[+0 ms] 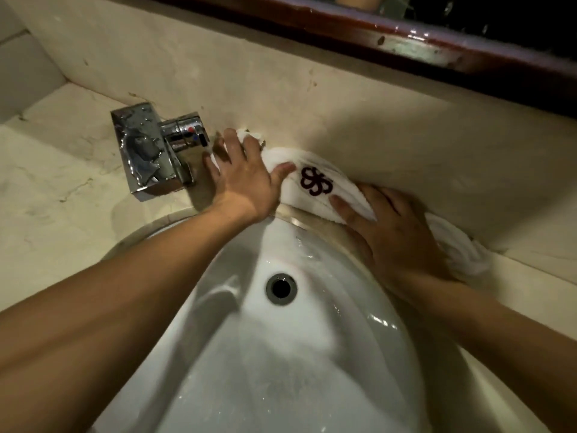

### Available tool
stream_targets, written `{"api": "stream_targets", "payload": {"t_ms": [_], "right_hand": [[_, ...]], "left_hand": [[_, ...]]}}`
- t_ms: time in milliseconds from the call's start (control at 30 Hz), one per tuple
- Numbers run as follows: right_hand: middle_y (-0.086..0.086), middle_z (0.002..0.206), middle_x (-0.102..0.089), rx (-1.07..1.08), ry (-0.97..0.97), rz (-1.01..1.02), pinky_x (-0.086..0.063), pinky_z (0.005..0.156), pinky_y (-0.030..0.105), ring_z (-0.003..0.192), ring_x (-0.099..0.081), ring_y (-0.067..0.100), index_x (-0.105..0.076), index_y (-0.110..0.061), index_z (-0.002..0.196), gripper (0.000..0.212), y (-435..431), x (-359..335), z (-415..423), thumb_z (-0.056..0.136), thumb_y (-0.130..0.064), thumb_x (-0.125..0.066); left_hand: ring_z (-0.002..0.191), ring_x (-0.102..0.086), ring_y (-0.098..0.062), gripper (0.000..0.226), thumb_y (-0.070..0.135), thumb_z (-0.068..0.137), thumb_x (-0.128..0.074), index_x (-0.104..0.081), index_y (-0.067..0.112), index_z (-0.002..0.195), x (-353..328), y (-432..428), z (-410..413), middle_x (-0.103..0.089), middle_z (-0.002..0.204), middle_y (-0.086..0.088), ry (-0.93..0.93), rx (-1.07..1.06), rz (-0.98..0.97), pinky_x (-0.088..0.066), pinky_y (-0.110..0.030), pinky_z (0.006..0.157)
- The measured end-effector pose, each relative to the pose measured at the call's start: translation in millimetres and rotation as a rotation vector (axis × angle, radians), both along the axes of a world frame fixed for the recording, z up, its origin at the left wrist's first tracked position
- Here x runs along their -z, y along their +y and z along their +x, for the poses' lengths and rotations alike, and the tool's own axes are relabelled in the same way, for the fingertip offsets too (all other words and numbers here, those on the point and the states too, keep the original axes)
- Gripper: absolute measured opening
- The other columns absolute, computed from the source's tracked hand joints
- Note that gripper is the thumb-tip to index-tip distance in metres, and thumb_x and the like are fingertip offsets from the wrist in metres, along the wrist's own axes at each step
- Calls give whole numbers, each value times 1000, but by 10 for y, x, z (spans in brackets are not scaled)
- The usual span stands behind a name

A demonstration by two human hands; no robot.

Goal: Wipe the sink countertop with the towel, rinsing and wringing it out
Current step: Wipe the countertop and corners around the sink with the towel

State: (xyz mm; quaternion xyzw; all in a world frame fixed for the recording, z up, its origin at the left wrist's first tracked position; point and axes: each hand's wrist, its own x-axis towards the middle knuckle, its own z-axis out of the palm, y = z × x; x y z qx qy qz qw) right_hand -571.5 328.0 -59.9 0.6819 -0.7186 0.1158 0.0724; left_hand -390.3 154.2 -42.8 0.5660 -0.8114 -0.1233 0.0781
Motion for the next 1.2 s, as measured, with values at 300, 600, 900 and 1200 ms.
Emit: {"api": "stream_targets", "payload": {"t_ms": [300,600,900,1200], "right_hand": [[14,130,-56,-81,-109,76,-55,81,47,111,-49,39,-54,-42,144,46,174,-263,97,103,-44,-35],[15,112,-63,-208,-2,34,-39,56,30,95,-56,32,-66,-24,132,38,550,-505,178,94,-20,-66],[12,140,-55,31,-111,52,-49,100,55,126,-42,36,-57,-33,144,54,-91,-79,193,95,-36,-36],[12,135,-57,35,-109,32,-49,97,54,117,-42,37,-58,-35,143,51,-130,-36,200,96,-36,-36]], "left_hand": [[137,-29,-45,59,53,106,-38,-45,5,138,-87,343,336,-34,150,-24,86,96,-28,-34,-58,110],[110,-38,-25,50,63,100,-37,-45,15,108,-195,632,727,-36,120,-6,226,215,-60,-37,-43,96],[139,-28,-50,56,47,108,-41,-36,5,144,-1,-17,101,-13,163,-23,132,-46,-35,-27,-59,116],[137,-33,-45,59,49,109,-31,-37,3,145,2,-88,110,-29,154,-28,-26,-26,-105,-28,-52,115]]}}
